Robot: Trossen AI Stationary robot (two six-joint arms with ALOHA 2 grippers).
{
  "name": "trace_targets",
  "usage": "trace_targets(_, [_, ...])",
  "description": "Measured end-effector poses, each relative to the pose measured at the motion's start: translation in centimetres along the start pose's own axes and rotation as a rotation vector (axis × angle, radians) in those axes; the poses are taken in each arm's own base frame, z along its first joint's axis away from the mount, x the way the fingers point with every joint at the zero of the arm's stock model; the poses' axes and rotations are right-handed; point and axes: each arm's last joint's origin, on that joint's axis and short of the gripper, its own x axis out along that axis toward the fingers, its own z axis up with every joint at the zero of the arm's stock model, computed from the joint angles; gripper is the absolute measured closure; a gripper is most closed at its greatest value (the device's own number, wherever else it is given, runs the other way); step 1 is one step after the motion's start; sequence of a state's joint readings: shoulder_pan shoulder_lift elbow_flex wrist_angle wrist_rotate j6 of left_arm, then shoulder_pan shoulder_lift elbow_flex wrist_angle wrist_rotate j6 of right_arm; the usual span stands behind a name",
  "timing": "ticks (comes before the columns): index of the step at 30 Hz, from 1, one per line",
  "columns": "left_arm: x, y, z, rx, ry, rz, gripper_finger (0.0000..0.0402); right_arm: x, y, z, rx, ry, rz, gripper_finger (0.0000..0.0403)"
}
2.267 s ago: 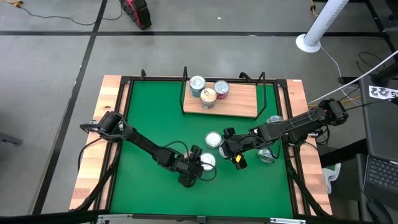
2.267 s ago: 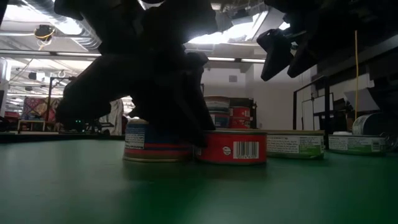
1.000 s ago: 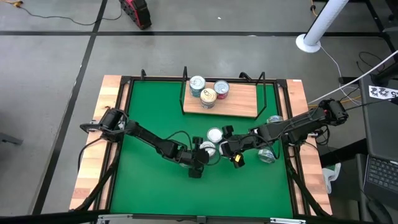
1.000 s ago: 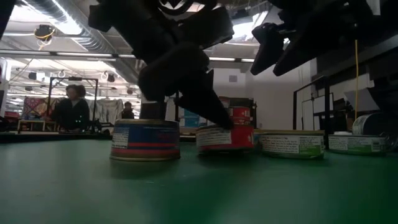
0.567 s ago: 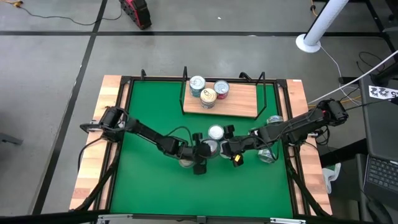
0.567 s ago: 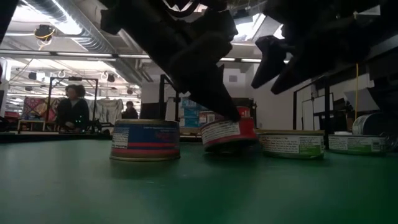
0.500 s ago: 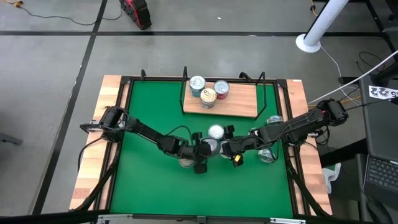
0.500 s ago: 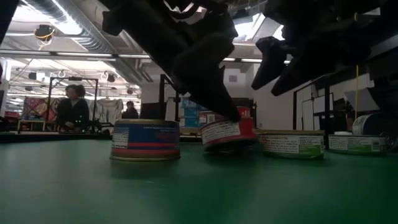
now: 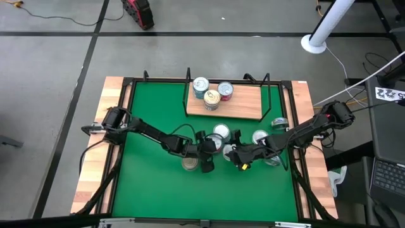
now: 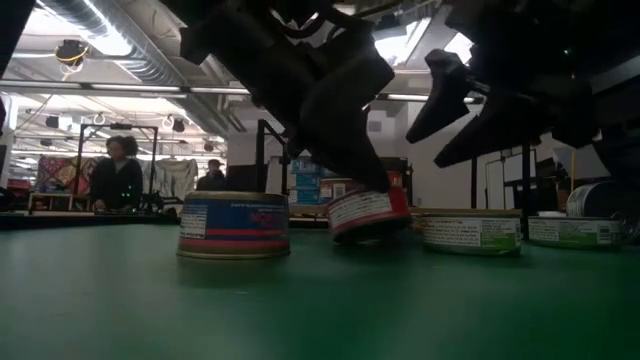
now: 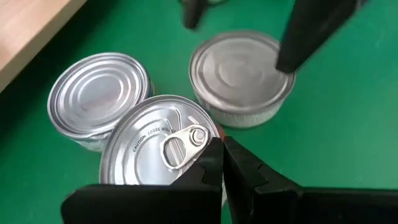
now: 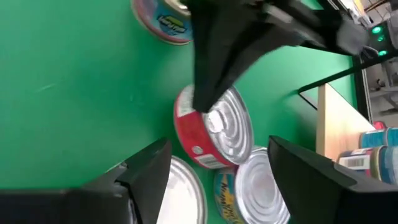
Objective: Stack canned seafood by type on shelf
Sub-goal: Stack the red tuna can on top of the red tuna can on the shelf
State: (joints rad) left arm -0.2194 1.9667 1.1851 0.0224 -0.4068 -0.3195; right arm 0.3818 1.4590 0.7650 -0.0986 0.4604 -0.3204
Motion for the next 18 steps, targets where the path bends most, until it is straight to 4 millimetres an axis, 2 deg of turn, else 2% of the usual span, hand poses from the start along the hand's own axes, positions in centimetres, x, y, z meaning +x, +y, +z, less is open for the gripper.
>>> trace_targets(12, [0.2,0.3,0.9,-0.069,-0.07,-0.017,0.0401,0.1,0.0,-0.3,-0.005,0.026,-0.041,0.0137])
trace_targets(18, [0.3,0.5,1.2,-0.084,-0.094,-0.02,0.0401,1.6,1.0,-1.0,-0.04,0.088,-0.024,0.0137])
